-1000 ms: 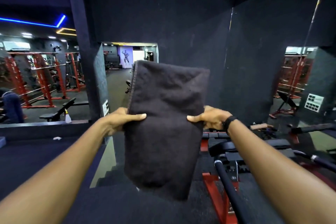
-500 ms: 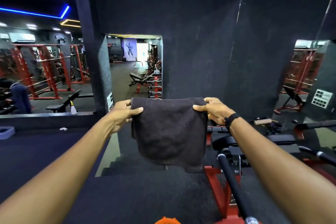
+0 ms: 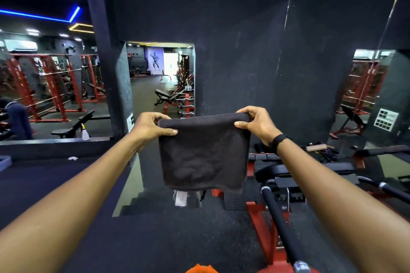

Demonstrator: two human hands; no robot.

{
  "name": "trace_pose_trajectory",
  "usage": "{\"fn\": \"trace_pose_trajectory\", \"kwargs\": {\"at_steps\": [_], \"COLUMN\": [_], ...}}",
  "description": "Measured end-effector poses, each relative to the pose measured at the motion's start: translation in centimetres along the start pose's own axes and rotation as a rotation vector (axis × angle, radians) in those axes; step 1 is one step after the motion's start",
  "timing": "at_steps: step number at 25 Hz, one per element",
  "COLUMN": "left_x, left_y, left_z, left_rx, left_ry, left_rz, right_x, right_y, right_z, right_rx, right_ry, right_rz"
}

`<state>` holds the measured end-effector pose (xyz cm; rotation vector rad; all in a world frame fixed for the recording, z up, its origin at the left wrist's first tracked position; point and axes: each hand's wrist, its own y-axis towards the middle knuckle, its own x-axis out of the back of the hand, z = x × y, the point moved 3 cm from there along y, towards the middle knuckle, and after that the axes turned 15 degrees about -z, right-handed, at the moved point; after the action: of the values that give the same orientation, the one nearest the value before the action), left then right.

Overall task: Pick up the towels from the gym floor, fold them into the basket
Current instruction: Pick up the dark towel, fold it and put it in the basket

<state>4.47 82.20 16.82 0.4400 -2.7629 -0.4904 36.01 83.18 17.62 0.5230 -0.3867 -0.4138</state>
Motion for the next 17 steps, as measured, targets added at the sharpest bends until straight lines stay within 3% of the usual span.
{"fn": "trace_pose_trajectory", "kwargs": {"at_steps": [4,10,12,14,17], "left_x": [0.6,0.9,1.4,1.8,1.0], "left_y": [0.9,1.1,0.0,-1.1,-2.3], "left_z": [-0.4,-1.2,-2.2,-2.1,-0.3], "left_rx": [0.004,-0.091,-0.044,0.066,0.144], "left_ry": [0.043,0.316,0.125,-0.170,-0.080], "left_rz": [-0.043,0.003,0.171,0.256,0.230], "right_x": [0.6,0.4,0.9,1.5,0.4], "right_y": [0.8,0.9,1.1,0.3,-2.1], "right_z": [0.4,1.0,1.0,1.4,0.7], "right_rx": [-0.015,0.204,0.153,-0.040,-0.221], "right_ry": [-0.031,-0.422,-0.259,0.076,0.148], "right_rz": [0.107,0.115,0.228,0.334,0.478]}}
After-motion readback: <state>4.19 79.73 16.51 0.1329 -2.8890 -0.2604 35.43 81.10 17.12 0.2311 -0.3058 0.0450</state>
